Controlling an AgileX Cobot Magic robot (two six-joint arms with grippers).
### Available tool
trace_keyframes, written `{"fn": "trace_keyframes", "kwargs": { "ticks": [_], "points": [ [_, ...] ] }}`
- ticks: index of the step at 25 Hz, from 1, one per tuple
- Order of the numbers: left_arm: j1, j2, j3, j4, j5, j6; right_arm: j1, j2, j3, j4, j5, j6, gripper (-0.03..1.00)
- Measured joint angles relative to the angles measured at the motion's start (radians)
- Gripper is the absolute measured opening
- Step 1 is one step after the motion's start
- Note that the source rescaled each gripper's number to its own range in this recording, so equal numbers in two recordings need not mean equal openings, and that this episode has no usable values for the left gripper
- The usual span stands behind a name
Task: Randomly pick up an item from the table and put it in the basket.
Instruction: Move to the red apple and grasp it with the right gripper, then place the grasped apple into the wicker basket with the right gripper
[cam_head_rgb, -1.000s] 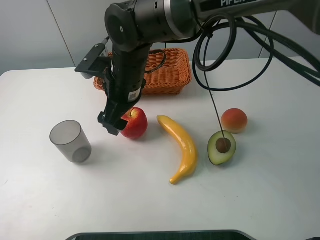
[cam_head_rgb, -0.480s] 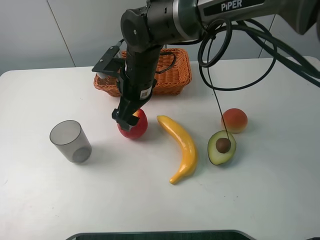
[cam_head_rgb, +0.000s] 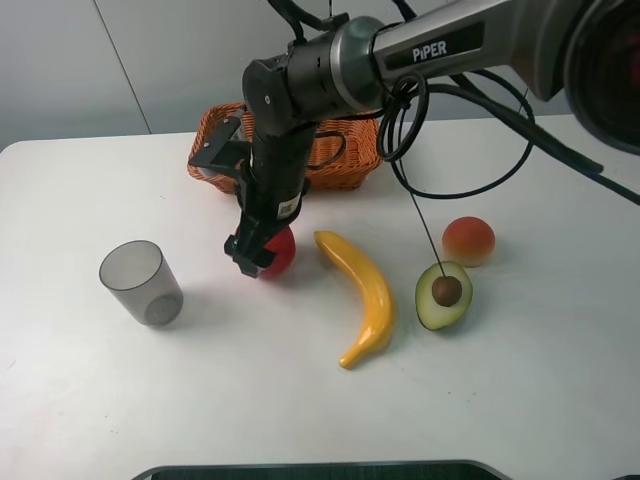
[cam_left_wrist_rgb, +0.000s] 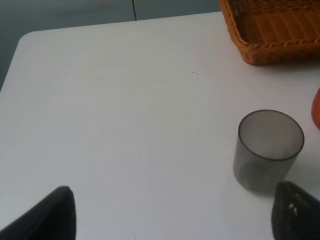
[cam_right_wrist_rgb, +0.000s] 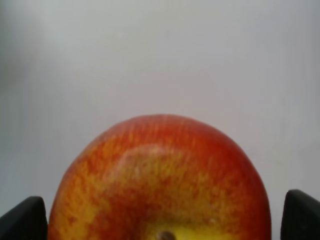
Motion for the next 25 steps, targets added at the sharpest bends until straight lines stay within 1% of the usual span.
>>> {"fn": "trace_keyframes", "kwargs": {
  "ticks": [7,8,9,10,11,25],
  "points": [
    [0.000,0.000,0.000,0.000,0.000,0.000,-0.002,0.008,0.000,0.000,-0.017,-0.003,0.99],
    [0.000,0.001,0.000,0.000,0.000,0.000,-0.002,0.008,0.000,0.000,-0.017,-0.003,0.81],
    [0.000,0.001,0.000,0.000,0.000,0.000,-0.002,0.008,0.000,0.002,-0.017,-0.003,0.45],
    [0.000,0.000,0.000,0.000,0.000,0.000,-0.002,0.008,0.000,0.002,-0.017,-0.005,0.00],
    [0.000,0.001,0.000,0.000,0.000,0.000,-0.002,0.008,0.000,0.002,-0.017,-0.007,0.04],
    [0.000,0.000,0.000,0.000,0.000,0.000,-0.002,0.008,0.000,0.002,-0.015,-0.007,0.04]
  ]
}}
